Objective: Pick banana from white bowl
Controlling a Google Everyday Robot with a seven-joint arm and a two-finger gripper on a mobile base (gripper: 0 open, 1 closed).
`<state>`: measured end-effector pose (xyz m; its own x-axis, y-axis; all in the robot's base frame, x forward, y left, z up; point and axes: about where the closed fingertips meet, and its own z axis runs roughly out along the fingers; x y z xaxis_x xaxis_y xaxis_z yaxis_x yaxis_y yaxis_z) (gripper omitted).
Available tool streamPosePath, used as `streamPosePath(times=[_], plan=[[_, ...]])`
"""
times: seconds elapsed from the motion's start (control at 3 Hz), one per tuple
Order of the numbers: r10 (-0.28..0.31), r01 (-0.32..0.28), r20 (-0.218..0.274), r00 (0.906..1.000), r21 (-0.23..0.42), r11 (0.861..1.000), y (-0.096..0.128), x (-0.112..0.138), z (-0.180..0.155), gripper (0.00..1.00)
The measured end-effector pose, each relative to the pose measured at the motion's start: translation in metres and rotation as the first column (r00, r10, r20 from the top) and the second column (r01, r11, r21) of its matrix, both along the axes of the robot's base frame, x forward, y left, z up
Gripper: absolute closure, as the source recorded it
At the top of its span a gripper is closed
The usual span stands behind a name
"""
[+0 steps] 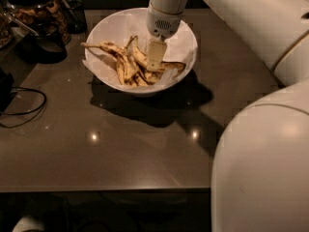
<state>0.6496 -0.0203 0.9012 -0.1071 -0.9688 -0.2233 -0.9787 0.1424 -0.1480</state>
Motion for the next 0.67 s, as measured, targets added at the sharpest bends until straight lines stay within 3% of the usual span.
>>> streamPosePath(times=[0.67], plan=[[0.007,-0.006,-0.033,0.9994,0.008,1.0,0.0033,0.0069,-0.0117,0.42]])
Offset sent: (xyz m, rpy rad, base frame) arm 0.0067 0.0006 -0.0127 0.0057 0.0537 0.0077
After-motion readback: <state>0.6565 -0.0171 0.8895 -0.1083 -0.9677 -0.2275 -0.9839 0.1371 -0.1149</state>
